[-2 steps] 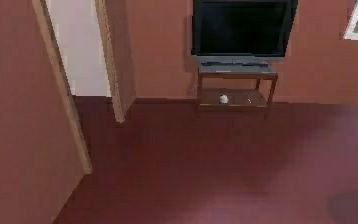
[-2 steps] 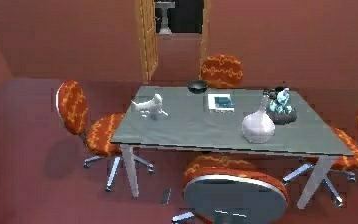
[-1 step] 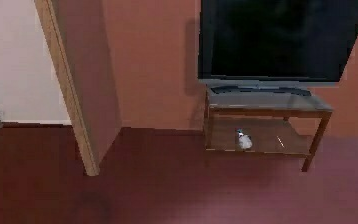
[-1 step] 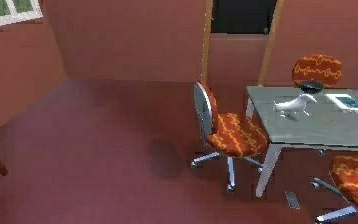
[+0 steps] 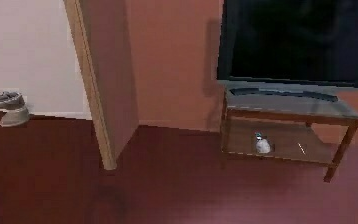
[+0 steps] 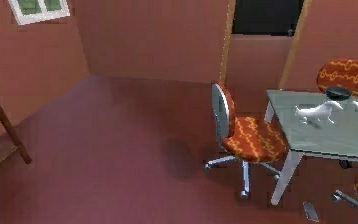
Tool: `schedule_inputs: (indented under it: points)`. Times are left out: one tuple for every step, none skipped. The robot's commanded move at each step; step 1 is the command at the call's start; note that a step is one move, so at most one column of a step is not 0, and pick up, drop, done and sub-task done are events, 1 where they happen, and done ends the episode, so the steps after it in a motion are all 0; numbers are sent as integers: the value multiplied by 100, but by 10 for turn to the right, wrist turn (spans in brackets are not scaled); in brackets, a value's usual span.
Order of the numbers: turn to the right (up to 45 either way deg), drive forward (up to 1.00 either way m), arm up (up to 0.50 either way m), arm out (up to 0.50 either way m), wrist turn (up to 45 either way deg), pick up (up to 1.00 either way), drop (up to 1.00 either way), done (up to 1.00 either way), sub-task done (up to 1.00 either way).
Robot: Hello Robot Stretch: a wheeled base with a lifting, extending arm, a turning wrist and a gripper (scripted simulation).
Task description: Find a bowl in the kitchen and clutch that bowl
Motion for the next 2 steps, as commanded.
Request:
schedule_inputs:
  points:
    - [0,30,0,0,0,0,0,0,0]
    - [-450,0,0,0,0,0,0,0,0]
